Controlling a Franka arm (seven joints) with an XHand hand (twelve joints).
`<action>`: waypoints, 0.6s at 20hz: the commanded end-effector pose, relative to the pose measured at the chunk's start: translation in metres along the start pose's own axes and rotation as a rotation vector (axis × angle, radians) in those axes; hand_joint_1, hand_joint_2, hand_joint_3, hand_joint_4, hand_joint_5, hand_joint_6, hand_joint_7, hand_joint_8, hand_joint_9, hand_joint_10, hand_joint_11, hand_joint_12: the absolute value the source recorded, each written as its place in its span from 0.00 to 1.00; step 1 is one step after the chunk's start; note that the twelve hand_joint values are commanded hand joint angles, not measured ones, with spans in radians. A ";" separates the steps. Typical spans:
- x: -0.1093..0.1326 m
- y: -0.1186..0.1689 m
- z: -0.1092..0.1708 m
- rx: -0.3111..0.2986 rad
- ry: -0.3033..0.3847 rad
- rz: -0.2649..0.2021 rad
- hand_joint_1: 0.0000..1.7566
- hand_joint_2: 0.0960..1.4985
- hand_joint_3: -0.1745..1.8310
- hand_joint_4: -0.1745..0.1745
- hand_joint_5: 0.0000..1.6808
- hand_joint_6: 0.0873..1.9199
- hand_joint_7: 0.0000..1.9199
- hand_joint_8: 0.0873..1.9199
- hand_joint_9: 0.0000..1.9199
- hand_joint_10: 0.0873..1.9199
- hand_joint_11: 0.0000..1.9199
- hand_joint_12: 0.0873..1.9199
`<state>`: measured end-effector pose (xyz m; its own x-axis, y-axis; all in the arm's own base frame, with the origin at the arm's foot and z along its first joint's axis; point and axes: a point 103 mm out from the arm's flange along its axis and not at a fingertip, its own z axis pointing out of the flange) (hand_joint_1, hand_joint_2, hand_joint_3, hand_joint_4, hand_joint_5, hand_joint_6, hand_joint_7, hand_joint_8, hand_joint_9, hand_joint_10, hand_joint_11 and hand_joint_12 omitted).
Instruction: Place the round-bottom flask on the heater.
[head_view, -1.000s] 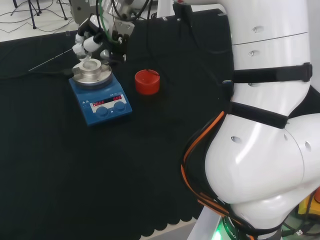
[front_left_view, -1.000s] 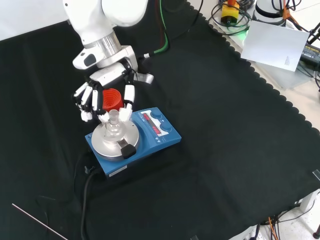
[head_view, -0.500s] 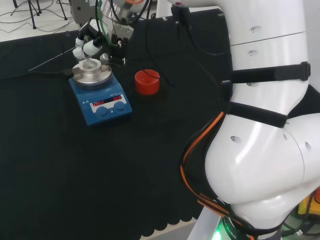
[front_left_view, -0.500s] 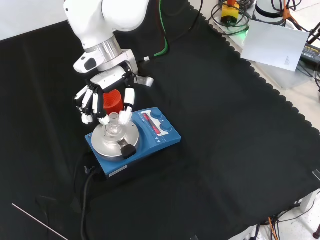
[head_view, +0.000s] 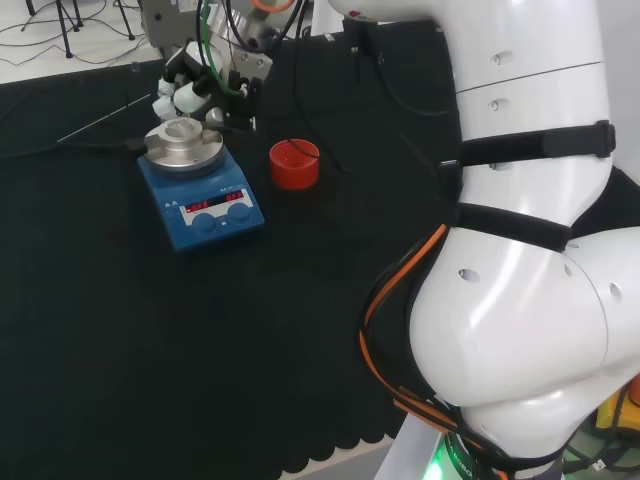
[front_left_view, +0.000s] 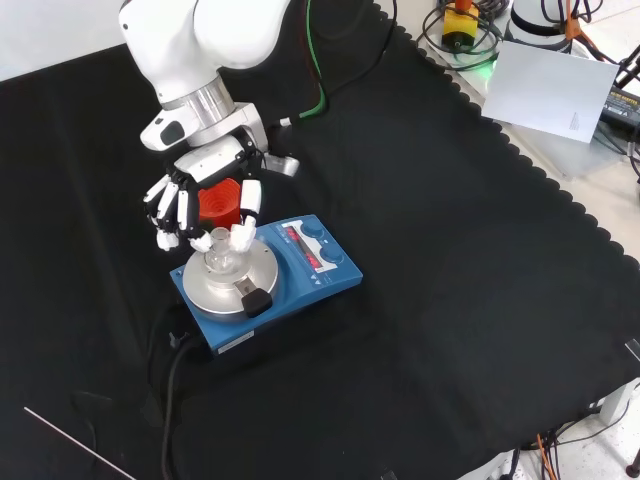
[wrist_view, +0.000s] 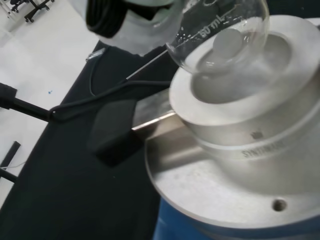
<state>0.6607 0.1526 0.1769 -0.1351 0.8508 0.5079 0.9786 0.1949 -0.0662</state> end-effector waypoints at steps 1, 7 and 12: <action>-0.010 -0.003 0.000 0.003 -0.012 0.006 0.62 0.47 0.38 1.00 0.68 0.43 0.27 0.28 0.32 0.28 0.10 0.68; -0.013 -0.003 0.005 0.014 -0.018 0.016 0.62 0.47 0.38 1.00 0.68 0.43 0.27 0.28 0.32 0.28 0.10 0.68; -0.015 -0.004 0.005 0.032 0.008 0.014 0.61 0.50 0.34 1.00 0.66 0.45 0.26 0.28 0.31 0.29 0.09 0.68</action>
<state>0.6593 0.1422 0.1666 -0.1224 0.8589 0.4973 0.9778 0.1903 -0.0881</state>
